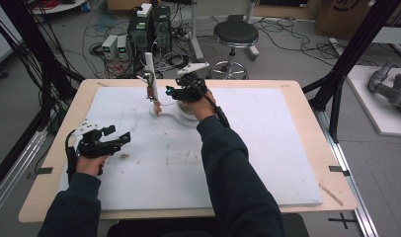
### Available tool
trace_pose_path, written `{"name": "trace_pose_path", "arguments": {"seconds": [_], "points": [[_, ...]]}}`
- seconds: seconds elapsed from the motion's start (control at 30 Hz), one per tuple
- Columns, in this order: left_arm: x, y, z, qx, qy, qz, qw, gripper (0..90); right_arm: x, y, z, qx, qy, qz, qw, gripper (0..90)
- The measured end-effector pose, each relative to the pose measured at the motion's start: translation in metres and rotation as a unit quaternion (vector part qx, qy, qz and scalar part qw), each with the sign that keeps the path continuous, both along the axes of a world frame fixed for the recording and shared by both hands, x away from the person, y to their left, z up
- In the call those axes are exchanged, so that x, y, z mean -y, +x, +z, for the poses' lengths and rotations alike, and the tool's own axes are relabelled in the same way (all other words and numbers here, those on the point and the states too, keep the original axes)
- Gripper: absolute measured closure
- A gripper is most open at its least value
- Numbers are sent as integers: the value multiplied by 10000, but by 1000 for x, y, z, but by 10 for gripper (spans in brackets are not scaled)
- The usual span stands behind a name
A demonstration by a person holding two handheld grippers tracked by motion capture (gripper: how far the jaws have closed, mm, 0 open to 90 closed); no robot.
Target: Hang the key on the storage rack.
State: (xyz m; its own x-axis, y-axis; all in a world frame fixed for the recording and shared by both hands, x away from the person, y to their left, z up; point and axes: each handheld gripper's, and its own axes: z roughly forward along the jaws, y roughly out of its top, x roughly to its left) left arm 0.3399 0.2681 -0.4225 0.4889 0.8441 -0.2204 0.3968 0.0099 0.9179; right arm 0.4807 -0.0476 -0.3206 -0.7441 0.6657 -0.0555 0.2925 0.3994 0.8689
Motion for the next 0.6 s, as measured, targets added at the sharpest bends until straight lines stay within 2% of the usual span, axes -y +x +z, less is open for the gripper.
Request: {"name": "trace_pose_path", "arguments": {"seconds": [0.03,0.07,0.1,0.13,0.23,0.27,0.3,0.37,0.4,0.43,0.47,0.5,0.53,0.57,0.6], "points": [[0,0,0,2,-11,-19,10000,227,0,0,0,0,0,0,10000,491],[0,0,0,-3,4,-29,10000,230,12,1,3,-90,49,-69,9999,454],[0,0,0,-3,4,-29,10000,230,12,1,3,-90,49,-69,9999,454],[1,0,0,-9,10,-33,10000,230,23,2,5,-149,91,-125,9998,403],[1,0,0,3,15,-39,10000,230,35,0,5,-57,198,-144,9997,390],[1,0,0,8,-6,-40,10000,230,47,-3,3,43,303,-55,9995,350],[1,0,0,8,-6,-40,10000,230,47,-3,3,43,303,-55,9995,350],[1,0,0,1,-18,-54,10000,230,59,-5,-1,-17,414,-26,9991,307],[1,0,0,14,-42,-71,10000,230,71,-8,-4,-67,364,-2,9993,294],[1,0,0,14,-42,-71,10000,230,71,-8,-4,-67,364,-2,9993,294],[2,0,0,24,-44,-98,9999,230,83,-11,-7,-82,297,-8,9995,278],[2,0,0,24,-44,-98,9999,230,83,-11,-7,-82,297,-8,9995,278],[2,0,0,24,-57,-102,9999,230,97,-16,-11,-96,379,-20,9992,261],[2,0,0,24,-57,-102,9999,230,97,-16,-11,-96,379,-20,9992,261],[2,0,0,24,-76,-92,9999,230,109,-18,-13,-277,293,-86,9992,219]]}}
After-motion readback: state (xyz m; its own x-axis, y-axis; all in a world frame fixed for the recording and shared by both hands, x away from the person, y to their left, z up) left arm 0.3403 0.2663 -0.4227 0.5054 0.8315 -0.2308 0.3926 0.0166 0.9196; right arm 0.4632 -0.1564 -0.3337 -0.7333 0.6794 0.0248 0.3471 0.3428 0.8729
